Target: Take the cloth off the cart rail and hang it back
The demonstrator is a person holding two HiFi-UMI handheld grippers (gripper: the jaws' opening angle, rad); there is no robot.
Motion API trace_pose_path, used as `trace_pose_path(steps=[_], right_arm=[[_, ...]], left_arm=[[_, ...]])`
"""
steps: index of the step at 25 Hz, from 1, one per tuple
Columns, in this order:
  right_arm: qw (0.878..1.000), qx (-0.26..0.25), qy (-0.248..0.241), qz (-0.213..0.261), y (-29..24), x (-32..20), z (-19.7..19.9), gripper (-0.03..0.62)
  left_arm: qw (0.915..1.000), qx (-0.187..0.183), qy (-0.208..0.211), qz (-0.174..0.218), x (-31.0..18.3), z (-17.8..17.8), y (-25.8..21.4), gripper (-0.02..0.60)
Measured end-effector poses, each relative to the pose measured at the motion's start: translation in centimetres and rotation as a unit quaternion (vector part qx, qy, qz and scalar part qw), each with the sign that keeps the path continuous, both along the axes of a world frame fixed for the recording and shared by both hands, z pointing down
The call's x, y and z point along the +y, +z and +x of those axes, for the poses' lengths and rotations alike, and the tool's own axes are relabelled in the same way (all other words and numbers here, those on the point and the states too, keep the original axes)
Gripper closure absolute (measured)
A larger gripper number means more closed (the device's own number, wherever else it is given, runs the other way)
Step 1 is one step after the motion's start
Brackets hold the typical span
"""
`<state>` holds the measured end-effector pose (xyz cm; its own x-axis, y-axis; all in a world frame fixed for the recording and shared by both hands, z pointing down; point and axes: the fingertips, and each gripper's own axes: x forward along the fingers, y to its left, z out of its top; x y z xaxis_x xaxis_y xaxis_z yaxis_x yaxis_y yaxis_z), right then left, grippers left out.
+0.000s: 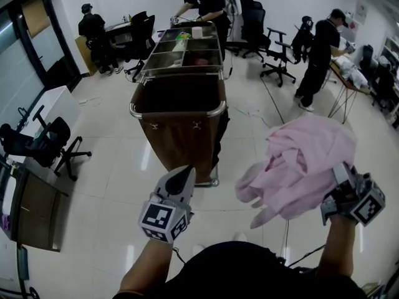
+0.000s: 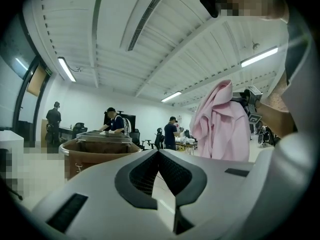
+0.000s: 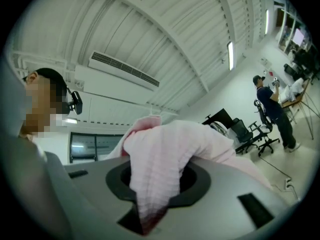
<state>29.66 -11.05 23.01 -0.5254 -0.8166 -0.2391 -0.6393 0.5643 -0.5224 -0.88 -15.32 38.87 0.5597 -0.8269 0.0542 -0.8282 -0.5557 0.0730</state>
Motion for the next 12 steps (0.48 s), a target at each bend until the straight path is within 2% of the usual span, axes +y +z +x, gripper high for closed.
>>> trace_pose_path(steps=[3,7,12], right_arm=[[0.998,0.054,-0.027,-0.007,3.0,-1.2,-0.3,0.479],[0.995,0.093,-0.022,-0.036,8.4,-2.8,-0.9,0.479],[0.991,0.11,-0.03,-0.068,14.7,-4.7,-2.8,0.479]], left_arm=[[0.9999,0.002,0.012,-0.003,0.0,1.9,-0.2,0.581],[0.9995,0.004,0.029,-0.01,0.5,3.6,-0.1,0.581],[0.9996,-0.003,0.024,-0.014,0.7,4.0,0.6,0.581]])
